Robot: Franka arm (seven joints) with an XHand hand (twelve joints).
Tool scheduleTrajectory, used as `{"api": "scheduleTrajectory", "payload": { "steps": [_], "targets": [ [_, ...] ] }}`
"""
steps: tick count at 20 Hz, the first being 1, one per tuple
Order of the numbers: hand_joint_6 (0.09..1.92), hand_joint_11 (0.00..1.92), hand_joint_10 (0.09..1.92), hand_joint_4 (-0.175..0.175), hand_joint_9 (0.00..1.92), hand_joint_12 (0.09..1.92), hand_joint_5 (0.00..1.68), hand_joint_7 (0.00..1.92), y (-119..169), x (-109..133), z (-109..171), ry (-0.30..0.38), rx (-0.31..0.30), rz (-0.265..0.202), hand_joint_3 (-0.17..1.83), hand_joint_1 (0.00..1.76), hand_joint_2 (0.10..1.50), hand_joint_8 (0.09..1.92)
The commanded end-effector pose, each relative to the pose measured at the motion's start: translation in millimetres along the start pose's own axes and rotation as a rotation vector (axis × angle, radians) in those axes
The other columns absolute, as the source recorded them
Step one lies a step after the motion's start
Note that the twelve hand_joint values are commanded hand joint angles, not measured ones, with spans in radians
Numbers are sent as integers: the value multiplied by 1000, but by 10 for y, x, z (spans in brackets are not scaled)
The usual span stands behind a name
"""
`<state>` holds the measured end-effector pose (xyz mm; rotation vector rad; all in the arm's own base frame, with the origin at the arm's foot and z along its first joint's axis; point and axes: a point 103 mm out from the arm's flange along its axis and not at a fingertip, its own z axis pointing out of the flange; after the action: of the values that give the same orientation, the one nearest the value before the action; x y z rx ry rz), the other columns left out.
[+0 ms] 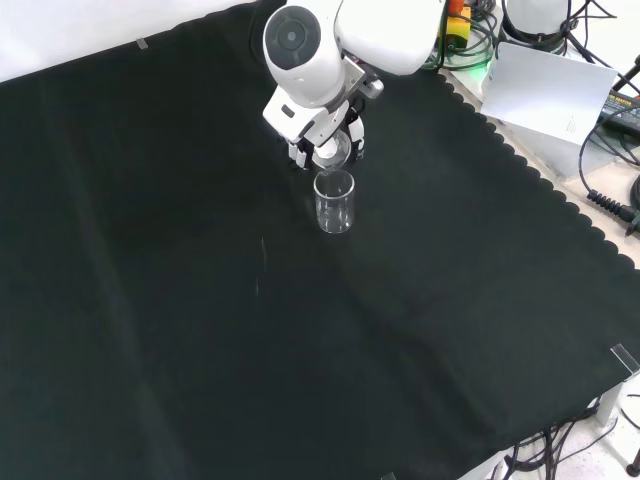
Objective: Pour the water from the handheld beaker into the one on the table.
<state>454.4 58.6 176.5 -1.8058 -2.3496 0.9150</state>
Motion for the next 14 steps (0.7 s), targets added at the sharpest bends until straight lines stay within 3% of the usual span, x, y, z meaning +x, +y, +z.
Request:
{"api": "scheduleTrajectory", "payload": {
  "steps": [1,14],
  "targets": [
    [452,1449,109,-148,1794,666,1402,1534,5,12,-46,-67,30,22,946,1342,432,479],
    [450,1449,110,-144,1792,667,1403,1535,28,117,-103,-117,80,34,946,1342,432,476]
  ]
}}
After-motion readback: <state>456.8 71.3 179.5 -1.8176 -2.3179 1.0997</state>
